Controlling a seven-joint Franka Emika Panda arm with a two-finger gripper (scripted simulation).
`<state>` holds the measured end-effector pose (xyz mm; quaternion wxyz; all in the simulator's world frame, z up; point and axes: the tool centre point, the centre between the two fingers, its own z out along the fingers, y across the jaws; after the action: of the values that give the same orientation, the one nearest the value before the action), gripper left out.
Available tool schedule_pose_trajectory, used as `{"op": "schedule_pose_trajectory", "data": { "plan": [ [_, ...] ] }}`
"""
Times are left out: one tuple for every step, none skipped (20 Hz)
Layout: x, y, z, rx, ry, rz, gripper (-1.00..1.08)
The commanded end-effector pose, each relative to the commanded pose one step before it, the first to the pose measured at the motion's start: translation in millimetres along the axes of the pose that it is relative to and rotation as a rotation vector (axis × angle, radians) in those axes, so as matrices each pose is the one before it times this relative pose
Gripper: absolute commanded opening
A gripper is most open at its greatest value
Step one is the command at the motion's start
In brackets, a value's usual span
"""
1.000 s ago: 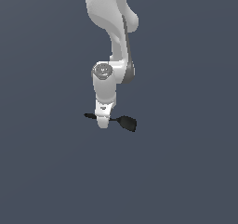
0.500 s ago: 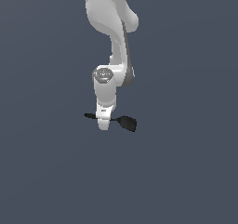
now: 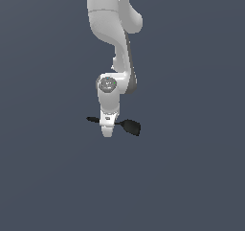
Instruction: Pick up the object and move it to a goal position.
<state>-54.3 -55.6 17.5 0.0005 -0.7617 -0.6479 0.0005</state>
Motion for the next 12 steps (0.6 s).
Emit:
{"op": "schedule_pose_trajectory", "data": {
  "plan": [
    [-0.05,0.51,0.63,-0.00122,-0.00007,-0.00003,-1.0],
    [0.0,0.0,0.0,0.0,0.0,0.0,-1.0],
    [0.0,0.0,0.0,0.0,0.0,0.0,-1.0],
    [0.0,0.0,0.0,0.0,0.0,0.0,-1.0],
    [0.0,0.0,0.0,0.0,0.0,0.0,-1.0],
    [0.0,0.0,0.0,0.0,0.0,0.0,-1.0],
    [0.0,0.0,0.0,0.0,0.0,0.0,-1.0],
    [0.0,0.0,0.0,0.0,0.0,0.0,-1.0],
    [0.0,0.0,0.0,0.0,0.0,0.0,-1.0],
    [0.61,-0.52,-0.28,0.00074,-0.00012,-0.00093,-1.0],
    [0.04,0.19,-0.17,0.0,0.0,0.0,-1.0],
    [0.12,0.58,-0.5,0.0,0.0,0.0,-1.0]
  ]
}}
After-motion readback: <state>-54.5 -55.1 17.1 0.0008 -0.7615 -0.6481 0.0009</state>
